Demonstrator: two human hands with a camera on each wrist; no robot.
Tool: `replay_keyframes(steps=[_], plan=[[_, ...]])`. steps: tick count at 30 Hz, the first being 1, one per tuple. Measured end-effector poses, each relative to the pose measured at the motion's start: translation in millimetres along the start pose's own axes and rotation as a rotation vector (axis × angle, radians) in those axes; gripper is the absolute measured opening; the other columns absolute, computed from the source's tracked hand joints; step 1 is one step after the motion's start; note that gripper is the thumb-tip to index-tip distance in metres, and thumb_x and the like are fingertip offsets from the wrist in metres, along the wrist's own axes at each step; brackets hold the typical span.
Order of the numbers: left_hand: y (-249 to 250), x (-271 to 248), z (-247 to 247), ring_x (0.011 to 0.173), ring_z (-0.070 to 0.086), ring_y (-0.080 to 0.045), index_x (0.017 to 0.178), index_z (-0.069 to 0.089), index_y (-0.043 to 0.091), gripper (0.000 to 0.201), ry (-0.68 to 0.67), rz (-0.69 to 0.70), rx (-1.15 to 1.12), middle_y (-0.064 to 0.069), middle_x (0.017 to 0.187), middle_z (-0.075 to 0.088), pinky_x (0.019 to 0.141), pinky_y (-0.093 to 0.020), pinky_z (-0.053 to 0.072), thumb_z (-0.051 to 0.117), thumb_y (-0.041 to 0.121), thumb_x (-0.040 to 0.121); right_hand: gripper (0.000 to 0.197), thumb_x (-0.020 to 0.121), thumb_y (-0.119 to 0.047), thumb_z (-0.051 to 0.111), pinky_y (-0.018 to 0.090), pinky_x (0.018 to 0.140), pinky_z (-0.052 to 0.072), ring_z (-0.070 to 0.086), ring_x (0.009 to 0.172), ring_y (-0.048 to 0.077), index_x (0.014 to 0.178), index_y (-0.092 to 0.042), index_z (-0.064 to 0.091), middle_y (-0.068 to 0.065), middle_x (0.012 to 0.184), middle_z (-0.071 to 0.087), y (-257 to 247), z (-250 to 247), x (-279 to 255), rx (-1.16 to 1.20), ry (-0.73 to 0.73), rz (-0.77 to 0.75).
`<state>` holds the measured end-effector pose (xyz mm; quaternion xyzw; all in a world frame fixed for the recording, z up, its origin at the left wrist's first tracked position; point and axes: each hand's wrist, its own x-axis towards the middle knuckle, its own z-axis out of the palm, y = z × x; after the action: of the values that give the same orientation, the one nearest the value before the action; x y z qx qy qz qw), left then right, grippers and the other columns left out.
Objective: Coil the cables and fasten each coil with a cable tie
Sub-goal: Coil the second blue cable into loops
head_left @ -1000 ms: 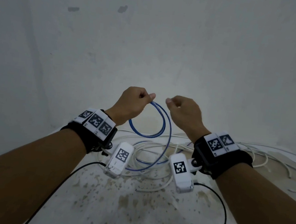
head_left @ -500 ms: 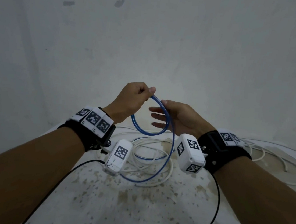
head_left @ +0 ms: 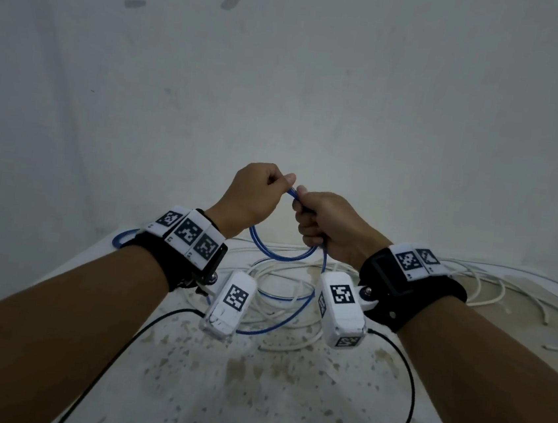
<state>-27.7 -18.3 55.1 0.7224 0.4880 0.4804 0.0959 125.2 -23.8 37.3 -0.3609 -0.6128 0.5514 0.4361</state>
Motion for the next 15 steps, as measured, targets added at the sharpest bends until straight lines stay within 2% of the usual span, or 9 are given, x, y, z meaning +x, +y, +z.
replay_keyframes(steps=[2,4,6,8,9,11,12,13,15], plan=[[0,-1,2,0.055,0.05,-0.013,0.084,0.065,0.006,0.033,-0.007,-0.049,-0.019,0.002,0.065,0.057,0.059,-0.03,0.043,0.054,0.034,0.098,0.038,0.105,-0.034,0.039,0.023,0.041,0.017,0.017,0.045,0.01,0.072,-0.016,0.044,-0.006,0.053,0.026,1,1,2,0.021,0.046,-0.009],[-3,-2,4,0.076,0.06,-0.016,0.099,0.062,0.011,0.029,-0.008,-0.082,0.0,0.001,0.087,0.064,0.073,-0.034,0.051,0.054,0.039,0.097,0.039,0.105,-0.034,0.039,0.022,0.038,0.017,0.018,0.041,0.009,0.071,-0.016,0.044,-0.006,0.05,0.026,1,1,6,0.089,0.145,-0.025],[-3,-6,3,0.089,0.055,-0.015,0.106,0.056,0.015,0.029,0.064,-0.038,0.099,0.0,0.1,0.058,0.082,-0.031,0.046,0.055,0.041,0.095,0.039,0.105,-0.033,0.039,0.021,0.038,0.018,0.019,0.037,0.009,0.071,-0.016,0.043,-0.007,0.045,0.027,1,-2,10,0.19,0.298,-0.068],[5,-17,0,0.07,0.051,-0.012,0.086,0.057,0.009,0.034,0.062,0.0,0.134,0.001,0.079,0.056,0.068,-0.03,0.042,0.051,0.04,0.098,0.039,0.106,-0.033,0.037,0.023,0.04,0.019,0.021,0.035,0.009,0.071,-0.016,0.043,-0.008,0.041,0.028,0,-7,14,0.283,0.448,-0.135],[11,-24,0,0.059,0.049,-0.012,0.075,0.058,0.007,0.043,-0.051,-0.033,0.135,0.0,0.068,0.056,0.061,-0.028,0.04,0.047,0.041,0.1,0.04,0.106,-0.033,0.037,0.024,0.04,0.021,0.022,0.035,0.009,0.071,-0.015,0.043,-0.008,0.041,0.029,-1,-10,15,0.33,0.508,-0.168],[22,-41,4,0.051,0.052,-0.013,0.07,0.062,0.008,0.056,-0.433,-0.237,0.116,-0.001,0.061,0.061,0.054,-0.023,0.041,0.04,0.048,0.101,0.041,0.106,-0.034,0.036,0.025,0.04,0.024,0.024,0.036,0.01,0.071,-0.015,0.044,-0.008,0.042,0.031,-2,-13,16,0.414,0.59,-0.213],[26,-48,7,0.052,0.057,-0.014,0.079,0.065,0.006,0.059,-0.594,-0.375,0.058,-0.004,0.064,0.067,0.053,-0.022,0.045,0.036,0.052,0.101,0.041,0.106,-0.034,0.036,0.026,0.04,0.025,0.024,0.037,0.01,0.071,-0.015,0.044,-0.007,0.043,0.032,-2,-13,17,0.449,0.609,-0.223],[27,-52,10,0.055,0.063,-0.015,0.092,0.064,0.003,0.06,-0.66,-0.508,-0.05,-0.007,0.068,0.07,0.052,-0.023,0.049,0.033,0.054,0.101,0.041,0.106,-0.035,0.036,0.026,0.04,0.027,0.025,0.038,0.011,0.071,-0.015,0.044,-0.007,0.044,0.032,-3,-12,16,0.481,0.614,-0.229],[28,-51,16,0.057,0.069,-0.019,0.115,0.052,-0.004,0.057,-0.49,-0.687,-0.359,-0.016,0.074,0.07,0.053,-0.026,0.056,0.035,0.049,0.102,0.04,0.106,-0.036,0.035,0.026,0.041,0.027,0.025,0.038,0.011,0.072,-0.016,0.044,-0.007,0.045,0.031,-2,-8,16,0.537,0.595,-0.226]])
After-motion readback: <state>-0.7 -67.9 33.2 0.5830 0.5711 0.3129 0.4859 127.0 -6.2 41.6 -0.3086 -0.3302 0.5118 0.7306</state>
